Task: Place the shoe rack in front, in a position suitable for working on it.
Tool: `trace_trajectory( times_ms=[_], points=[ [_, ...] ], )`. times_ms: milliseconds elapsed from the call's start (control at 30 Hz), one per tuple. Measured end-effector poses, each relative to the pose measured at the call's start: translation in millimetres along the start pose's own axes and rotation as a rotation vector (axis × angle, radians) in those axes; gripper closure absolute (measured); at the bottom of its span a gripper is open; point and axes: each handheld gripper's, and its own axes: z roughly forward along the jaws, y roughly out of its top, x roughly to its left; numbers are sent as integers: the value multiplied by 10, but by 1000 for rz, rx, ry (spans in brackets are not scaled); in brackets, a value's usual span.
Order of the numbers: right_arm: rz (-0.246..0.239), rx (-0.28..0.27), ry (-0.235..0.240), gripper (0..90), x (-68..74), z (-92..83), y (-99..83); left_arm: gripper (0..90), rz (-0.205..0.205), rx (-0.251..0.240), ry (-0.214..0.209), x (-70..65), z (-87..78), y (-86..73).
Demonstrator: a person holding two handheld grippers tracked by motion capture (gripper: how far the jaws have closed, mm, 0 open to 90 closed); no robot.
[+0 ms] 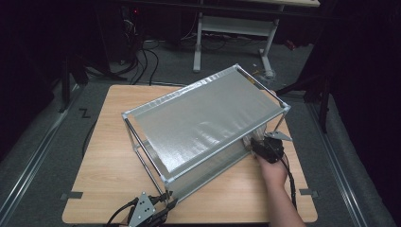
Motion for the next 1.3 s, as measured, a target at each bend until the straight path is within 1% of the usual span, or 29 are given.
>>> trace_trajectory(
  times_ms=[100,133,200,300,400,467,500,567,600,700,733,833,933,1000,1133,1167,1233,1300],
  points=[
    [-42,-9,-11,472,36,3,7,663,-2,-1,-3,7,-2,2],
    [-47,-2,-11,519,47,0,13,660,-4,-1,-3,8,1,2],
    [-58,16,-3,564,67,1,29,660,-4,0,-3,5,7,3],
    [-40,33,27,585,85,-8,48,658,-3,1,-5,4,13,6],
    [-47,36,55,581,140,-19,38,647,-8,-2,0,8,15,9],
    [-56,36,80,570,210,-39,27,647,-8,-2,3,14,9,9],
    [-57,36,104,560,270,-56,15,646,-6,0,3,18,6,10],
    [-66,31,133,546,367,-84,-16,646,-7,-3,5,25,0,12],
    [-78,27,143,536,430,-102,-39,644,-15,-9,6,26,-1,14],
    [-118,26,174,508,654,-166,-112,639,-13,-11,7,28,-5,17],
    [-130,26,177,502,707,-184,-124,638,-13,-11,7,29,-6,17],
    [-171,36,210,470,926,-259,-161,635,-7,-12,8,28,-10,22],
    [-197,45,247,455,1110,-316,-199,633,-8,-14,8,29,-13,25],
    [-217,49,272,415,1258,-357,-230,633,-6,-13,8,34,-15,26],
    [-250,55,321,379,1513,-418,-287,633,-10,-18,9,36,-17,24],
    [-259,58,343,367,1589,-436,-306,633,-10,-17,9,36,-17,24],
    [-271,63,371,349,1716,-462,-338,632,-10,-18,8,35,-17,24],
    [-294,57,389,303,1848,-499,-373,632,-9,-14,7,34,-16,24]
  ],
)
